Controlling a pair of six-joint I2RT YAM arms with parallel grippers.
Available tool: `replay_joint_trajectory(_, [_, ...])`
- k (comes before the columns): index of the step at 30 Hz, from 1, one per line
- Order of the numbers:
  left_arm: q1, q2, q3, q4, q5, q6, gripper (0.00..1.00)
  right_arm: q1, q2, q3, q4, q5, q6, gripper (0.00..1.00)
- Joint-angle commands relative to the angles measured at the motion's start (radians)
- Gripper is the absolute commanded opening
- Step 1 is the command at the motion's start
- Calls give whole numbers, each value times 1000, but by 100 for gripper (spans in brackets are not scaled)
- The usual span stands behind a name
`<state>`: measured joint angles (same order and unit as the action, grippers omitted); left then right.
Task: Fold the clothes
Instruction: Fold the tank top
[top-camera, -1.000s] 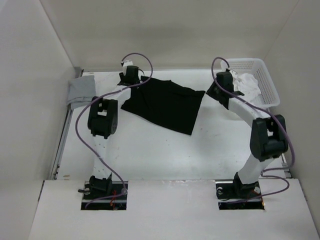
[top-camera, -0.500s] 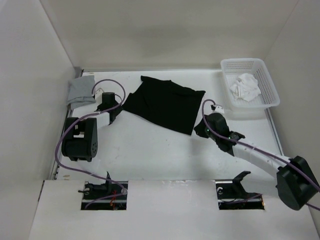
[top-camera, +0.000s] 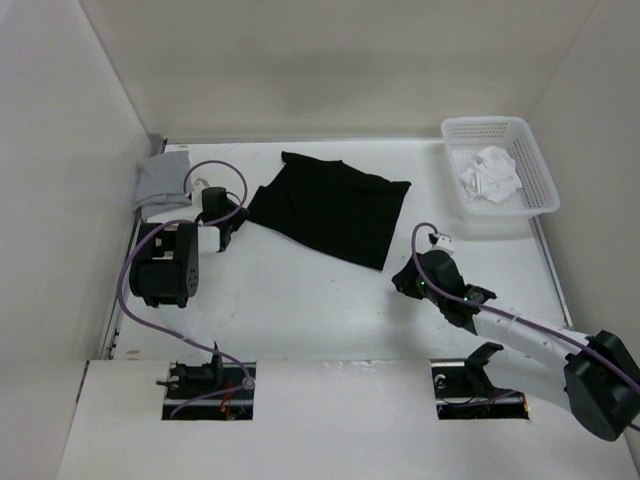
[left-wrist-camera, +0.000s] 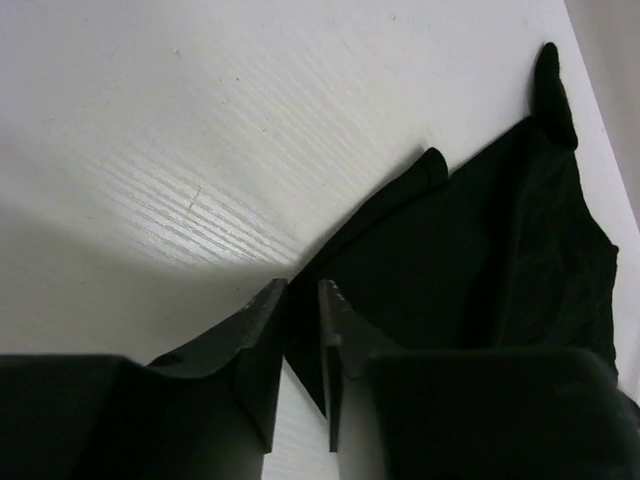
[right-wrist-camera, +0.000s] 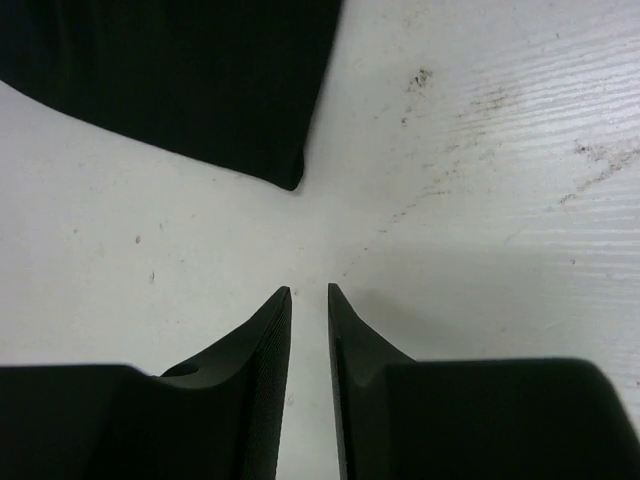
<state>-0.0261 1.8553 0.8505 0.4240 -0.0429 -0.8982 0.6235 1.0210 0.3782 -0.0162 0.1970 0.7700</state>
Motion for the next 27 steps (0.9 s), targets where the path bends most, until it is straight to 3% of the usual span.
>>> replay_joint_trajectory(1, [5,5,-7,71,14,-22,12,-26,20,16,51,22,46,30])
replay_joint_trajectory(7, [15,-62,-57,50,-41,-48,4,-29,206,94,134,18,83,42])
replay_joint_trajectory(18, [5,-160,-114,30,-94,-65,0,-28,465,152,311,22,164,42])
replay_joint_trajectory(20, [4,-154,-114,33,-87,-68,0,-35,496,160,318,18,169,37])
replay_joint_trajectory(25, [-2,-131,-113,39,-83,-71,0,-35,550,171,328,12,186,9])
replay_joint_trajectory(27, [-2,-137,-116,41,-78,-71,0,-37,539,160,340,18,193,3])
